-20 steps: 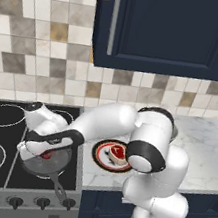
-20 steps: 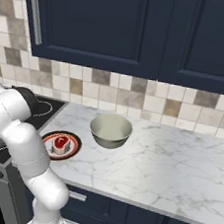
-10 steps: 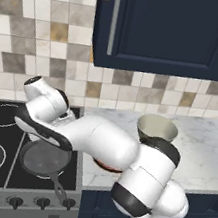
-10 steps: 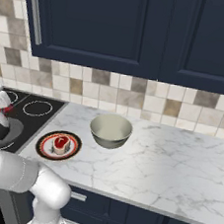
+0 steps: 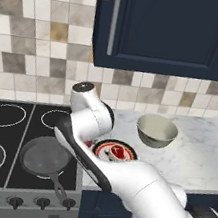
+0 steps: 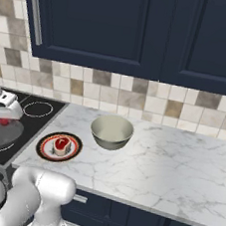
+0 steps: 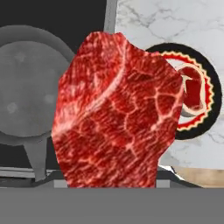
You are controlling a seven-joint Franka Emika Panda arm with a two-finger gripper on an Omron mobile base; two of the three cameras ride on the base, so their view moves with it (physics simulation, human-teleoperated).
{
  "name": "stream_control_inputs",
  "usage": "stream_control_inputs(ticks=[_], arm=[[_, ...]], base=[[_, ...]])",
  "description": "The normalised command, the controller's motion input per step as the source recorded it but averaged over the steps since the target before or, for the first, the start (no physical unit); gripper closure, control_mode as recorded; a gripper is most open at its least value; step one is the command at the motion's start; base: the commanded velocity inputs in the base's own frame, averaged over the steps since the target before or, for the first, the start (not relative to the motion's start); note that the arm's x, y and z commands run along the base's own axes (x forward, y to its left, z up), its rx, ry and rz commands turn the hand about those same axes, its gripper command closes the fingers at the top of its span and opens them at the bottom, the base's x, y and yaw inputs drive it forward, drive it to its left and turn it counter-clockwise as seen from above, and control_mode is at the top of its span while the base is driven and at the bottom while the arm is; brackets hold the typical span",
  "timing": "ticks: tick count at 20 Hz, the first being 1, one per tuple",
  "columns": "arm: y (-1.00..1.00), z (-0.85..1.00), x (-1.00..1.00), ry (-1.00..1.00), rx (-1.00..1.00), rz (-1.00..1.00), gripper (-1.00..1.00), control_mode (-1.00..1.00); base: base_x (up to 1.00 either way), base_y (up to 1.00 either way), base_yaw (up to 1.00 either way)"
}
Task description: Place one of the steaks on the plate and the other in the bowl. Then place the bowl in the fridge.
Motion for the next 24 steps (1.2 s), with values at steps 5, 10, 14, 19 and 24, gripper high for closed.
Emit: stream_control_inputs(ticks=[5, 10, 14, 19, 24], arm=[[-1.00, 0.23, -0.06, -0.28, 0.22, -0.05, 1.00, -1.00], [-1.00, 0.74, 0.00, -0.12, 0.09, -0.19, 1.00, -1.00], [-1.00, 0.84, 0.00, -0.15, 0.04, -0.21, 1.00, -1.00], [-0.96, 0.57, 0.21, 0.05, -0.02, -0.18, 1.00, -1.00], [-0.66, -0.11, 0.36, 0.10, 0.00, -0.15, 1.00, -1.00]], base=[[0.00, 0.00, 0.00], [0.00, 0.00, 0.00], [0.00, 0.00, 0.00], [0.00, 0.00, 0.00], [0.00, 0.00, 0.00]])
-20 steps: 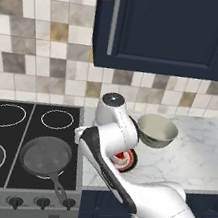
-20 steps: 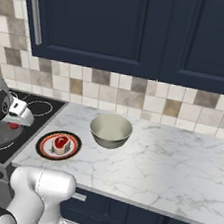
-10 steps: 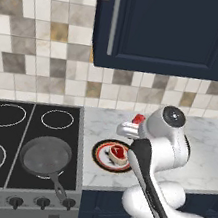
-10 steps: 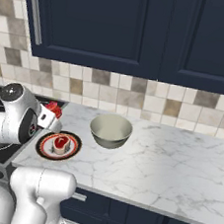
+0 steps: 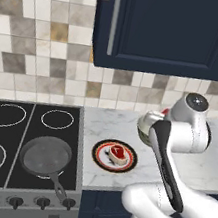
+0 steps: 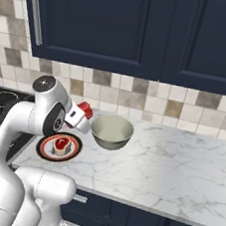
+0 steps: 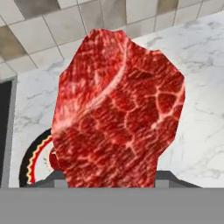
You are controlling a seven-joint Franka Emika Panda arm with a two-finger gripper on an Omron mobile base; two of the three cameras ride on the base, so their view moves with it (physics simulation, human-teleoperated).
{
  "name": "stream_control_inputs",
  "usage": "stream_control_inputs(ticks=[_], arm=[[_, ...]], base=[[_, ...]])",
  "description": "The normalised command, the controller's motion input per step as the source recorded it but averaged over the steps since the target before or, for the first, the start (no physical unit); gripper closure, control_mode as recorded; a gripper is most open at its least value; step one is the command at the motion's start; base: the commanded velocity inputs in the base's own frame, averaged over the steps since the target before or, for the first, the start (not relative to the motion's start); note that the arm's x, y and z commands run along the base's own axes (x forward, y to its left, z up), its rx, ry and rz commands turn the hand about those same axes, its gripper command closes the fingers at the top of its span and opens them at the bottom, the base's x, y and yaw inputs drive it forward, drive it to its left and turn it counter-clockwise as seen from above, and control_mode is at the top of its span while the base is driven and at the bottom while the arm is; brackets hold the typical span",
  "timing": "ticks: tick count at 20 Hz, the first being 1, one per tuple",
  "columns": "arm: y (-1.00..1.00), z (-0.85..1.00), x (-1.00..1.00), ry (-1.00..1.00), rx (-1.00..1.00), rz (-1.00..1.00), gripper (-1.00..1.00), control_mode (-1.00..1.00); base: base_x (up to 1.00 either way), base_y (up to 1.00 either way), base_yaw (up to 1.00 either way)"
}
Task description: Place one of the steaks on the plate and the other in the bowl. Then place the bowl in the fridge.
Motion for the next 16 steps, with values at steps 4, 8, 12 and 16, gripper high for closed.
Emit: stream_control_inputs(ticks=[4, 8, 12, 16], arm=[[-0.63, -0.19, 0.50, 0.00, 0.00, -0.02, 1.00, -1.00], [-0.58, -0.36, 0.48, 0.03, -0.04, -0.01, 1.00, -1.00], [-0.02, -0.26, 0.43, 0.05, -0.07, 0.01, 1.00, -1.00], [0.03, -0.09, 0.34, 0.09, 0.00, 0.02, 1.00, -1.00]], base=[[0.00, 0.00, 0.00], [0.00, 0.00, 0.00], [0.00, 0.00, 0.00], [0.00, 0.00, 0.00]])
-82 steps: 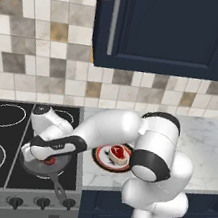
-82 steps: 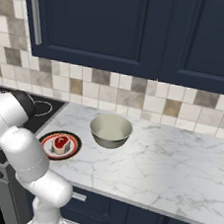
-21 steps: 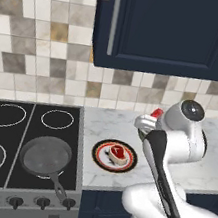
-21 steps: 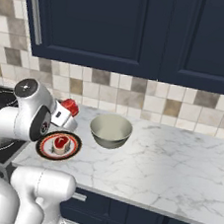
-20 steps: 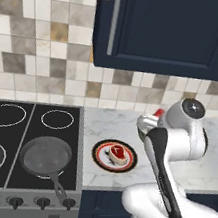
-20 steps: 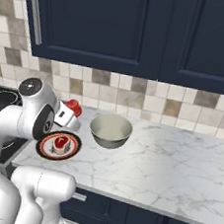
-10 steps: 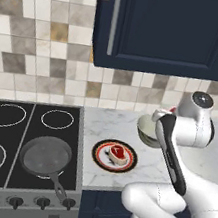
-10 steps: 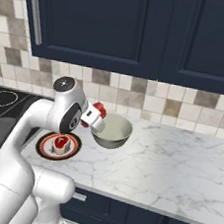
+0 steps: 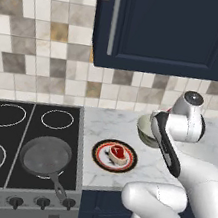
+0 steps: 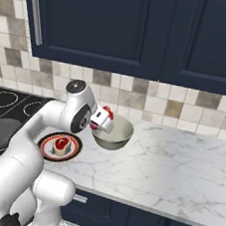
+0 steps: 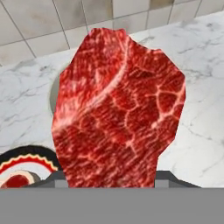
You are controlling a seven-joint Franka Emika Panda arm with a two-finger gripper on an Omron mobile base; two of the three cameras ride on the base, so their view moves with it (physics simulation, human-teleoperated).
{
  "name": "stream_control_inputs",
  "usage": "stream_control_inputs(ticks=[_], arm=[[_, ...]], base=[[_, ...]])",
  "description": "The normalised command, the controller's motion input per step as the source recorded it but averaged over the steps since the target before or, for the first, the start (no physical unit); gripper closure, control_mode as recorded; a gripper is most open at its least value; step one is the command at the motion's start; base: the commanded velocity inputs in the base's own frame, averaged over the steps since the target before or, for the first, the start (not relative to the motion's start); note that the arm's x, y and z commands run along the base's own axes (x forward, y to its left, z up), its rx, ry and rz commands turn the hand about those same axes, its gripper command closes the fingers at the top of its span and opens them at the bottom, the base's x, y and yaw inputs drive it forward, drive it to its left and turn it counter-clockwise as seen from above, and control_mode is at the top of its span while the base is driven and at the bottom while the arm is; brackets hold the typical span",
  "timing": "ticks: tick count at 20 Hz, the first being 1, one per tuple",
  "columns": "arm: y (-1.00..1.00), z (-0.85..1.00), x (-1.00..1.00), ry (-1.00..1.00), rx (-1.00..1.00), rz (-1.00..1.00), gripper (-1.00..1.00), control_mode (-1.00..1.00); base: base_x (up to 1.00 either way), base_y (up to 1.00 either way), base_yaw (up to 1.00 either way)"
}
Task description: Place one of the steaks on the plate and the other in the bowl. Then place the bowl in the fridge.
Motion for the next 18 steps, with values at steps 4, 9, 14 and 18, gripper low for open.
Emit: stream_control_inputs(ticks=[4, 9, 14, 18], arm=[[-0.06, -0.09, 0.32, 0.21, 0.00, 0.07, 1.00, -1.00], [-0.08, -0.10, 0.09, 0.07, 0.00, 0.13, 1.00, -1.00], [-0.02, -0.39, 0.00, 0.03, 0.00, 0.09, 1.00, -1.00], [0.00, -0.32, 0.02, 0.08, 0.00, 0.05, 1.00, -1.00]], base=[[0.00, 0.00, 0.00], [0.00, 0.00, 0.00], [0.00, 0.00, 0.00], [0.00, 0.00, 0.00]])
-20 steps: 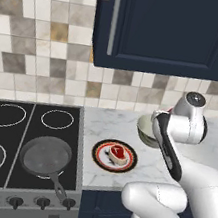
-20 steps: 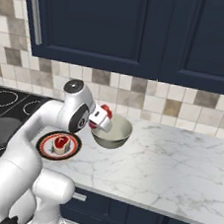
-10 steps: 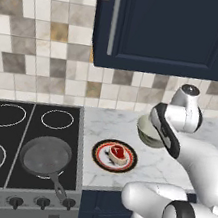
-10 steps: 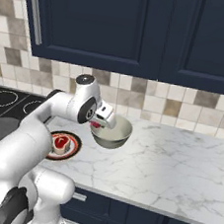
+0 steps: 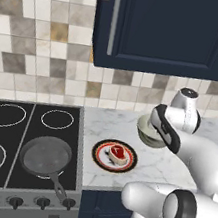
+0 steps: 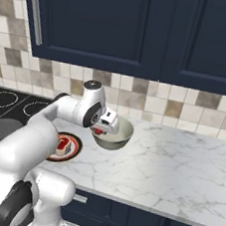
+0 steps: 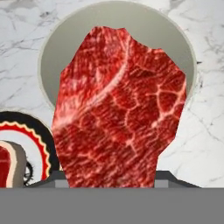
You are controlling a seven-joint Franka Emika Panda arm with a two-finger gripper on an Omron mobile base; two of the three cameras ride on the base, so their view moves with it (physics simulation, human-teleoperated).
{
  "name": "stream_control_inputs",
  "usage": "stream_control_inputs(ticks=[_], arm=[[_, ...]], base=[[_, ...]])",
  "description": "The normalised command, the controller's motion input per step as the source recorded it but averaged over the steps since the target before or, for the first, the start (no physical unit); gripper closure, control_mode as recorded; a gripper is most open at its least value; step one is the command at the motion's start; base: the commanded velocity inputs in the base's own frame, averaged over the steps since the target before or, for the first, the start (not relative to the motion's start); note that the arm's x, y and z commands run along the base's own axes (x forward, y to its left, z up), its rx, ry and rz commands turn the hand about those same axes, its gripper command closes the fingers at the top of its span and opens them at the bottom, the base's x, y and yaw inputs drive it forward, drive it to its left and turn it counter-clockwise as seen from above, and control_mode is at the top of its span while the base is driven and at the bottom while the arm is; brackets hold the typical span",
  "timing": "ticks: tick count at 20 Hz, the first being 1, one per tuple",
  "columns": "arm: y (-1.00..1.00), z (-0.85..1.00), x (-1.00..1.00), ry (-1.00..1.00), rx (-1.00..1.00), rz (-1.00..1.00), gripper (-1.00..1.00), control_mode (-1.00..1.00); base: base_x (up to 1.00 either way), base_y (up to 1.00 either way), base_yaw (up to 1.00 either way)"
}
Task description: Place one of the steaks on the plate and the other in the bowl. Then place the bowl in the fridge.
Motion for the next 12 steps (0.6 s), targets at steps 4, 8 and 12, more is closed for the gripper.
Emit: stream_control_inputs(ticks=[4, 8, 12], arm=[[0.00, -0.13, 0.07, 0.06, 0.00, 0.04, 1.00, -1.00], [-0.18, -0.03, 0.24, 0.01, 0.00, 0.00, 1.00, -1.00], [-0.18, -0.30, 0.46, 0.00, 0.00, 0.00, 1.00, -1.00]], base=[[0.00, 0.00, 0.00], [0.00, 0.00, 0.00], [0.00, 0.00, 0.00]])
